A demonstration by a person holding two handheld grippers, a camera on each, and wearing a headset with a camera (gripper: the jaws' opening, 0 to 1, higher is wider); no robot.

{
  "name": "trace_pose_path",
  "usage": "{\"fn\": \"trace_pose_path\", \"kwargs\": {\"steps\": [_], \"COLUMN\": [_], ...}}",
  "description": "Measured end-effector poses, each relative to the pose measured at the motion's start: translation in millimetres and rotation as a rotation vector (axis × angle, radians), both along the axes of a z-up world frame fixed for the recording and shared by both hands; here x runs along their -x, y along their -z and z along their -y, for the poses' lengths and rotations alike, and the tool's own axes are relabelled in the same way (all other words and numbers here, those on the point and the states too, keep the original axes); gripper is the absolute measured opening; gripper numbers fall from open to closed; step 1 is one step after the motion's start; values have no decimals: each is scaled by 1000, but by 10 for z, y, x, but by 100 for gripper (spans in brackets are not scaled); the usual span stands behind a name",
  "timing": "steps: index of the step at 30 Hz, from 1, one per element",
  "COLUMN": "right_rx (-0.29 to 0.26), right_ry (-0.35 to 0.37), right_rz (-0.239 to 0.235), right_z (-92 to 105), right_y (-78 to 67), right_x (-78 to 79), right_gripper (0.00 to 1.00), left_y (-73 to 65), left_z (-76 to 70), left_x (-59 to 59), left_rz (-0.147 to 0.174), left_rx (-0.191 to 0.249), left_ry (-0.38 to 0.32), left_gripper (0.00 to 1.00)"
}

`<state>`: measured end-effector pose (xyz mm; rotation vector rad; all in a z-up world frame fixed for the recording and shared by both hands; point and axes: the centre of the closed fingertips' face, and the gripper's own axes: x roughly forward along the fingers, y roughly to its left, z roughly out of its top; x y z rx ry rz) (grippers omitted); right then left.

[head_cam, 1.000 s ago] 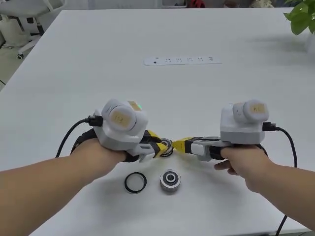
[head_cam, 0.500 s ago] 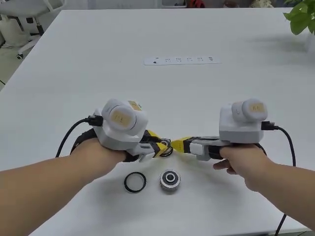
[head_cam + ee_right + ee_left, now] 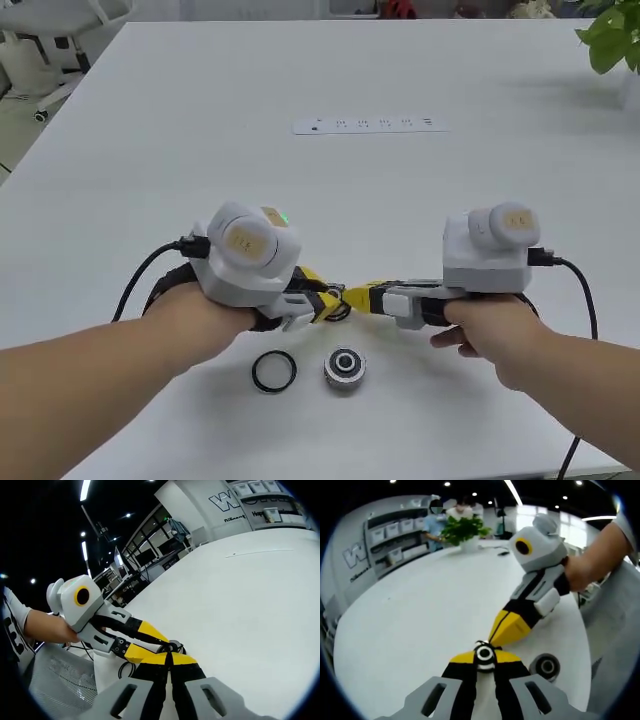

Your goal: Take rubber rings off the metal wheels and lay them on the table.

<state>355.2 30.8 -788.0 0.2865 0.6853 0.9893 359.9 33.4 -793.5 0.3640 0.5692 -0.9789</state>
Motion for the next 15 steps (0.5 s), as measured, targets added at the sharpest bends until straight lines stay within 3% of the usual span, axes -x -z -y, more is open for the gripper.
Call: {"fn": "trace_pose_path", "kwargs": {"steps": [15], "right_rx": [-23], "right_ry": [-17], "right_rz": [-5], "right_z": [-42], "right_y": [-17], "right_x": [-3], "right_gripper": [0], "left_y": [1], "left_z": [0], "left_x": [7], "left_rz": [1], "left_rx": [1], "left_ry": [4], "left_gripper": [12]}}
